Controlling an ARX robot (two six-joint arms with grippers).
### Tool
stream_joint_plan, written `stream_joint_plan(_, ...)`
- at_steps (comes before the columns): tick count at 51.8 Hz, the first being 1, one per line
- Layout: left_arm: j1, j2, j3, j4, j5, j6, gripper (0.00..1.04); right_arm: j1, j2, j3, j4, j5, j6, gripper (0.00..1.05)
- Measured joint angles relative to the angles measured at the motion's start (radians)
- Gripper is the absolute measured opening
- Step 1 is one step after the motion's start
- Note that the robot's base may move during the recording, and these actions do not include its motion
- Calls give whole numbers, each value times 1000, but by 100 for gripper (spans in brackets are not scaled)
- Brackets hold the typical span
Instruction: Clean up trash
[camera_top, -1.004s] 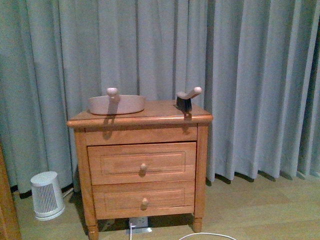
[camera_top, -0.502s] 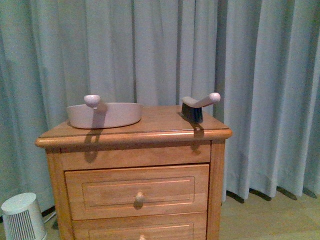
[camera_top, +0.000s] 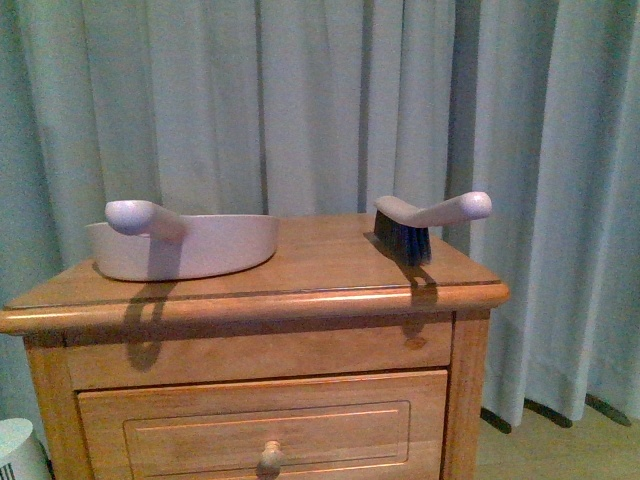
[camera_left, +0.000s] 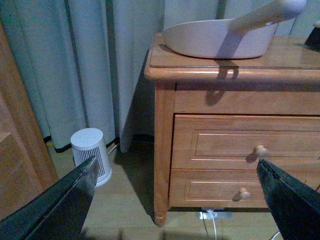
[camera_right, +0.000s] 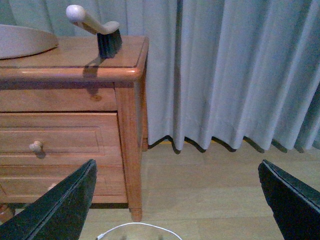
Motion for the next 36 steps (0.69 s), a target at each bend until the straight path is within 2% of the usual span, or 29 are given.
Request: stream_joint_plan(36,0,0,0,0,0,0,97,0,0,0,0,0,0,97)
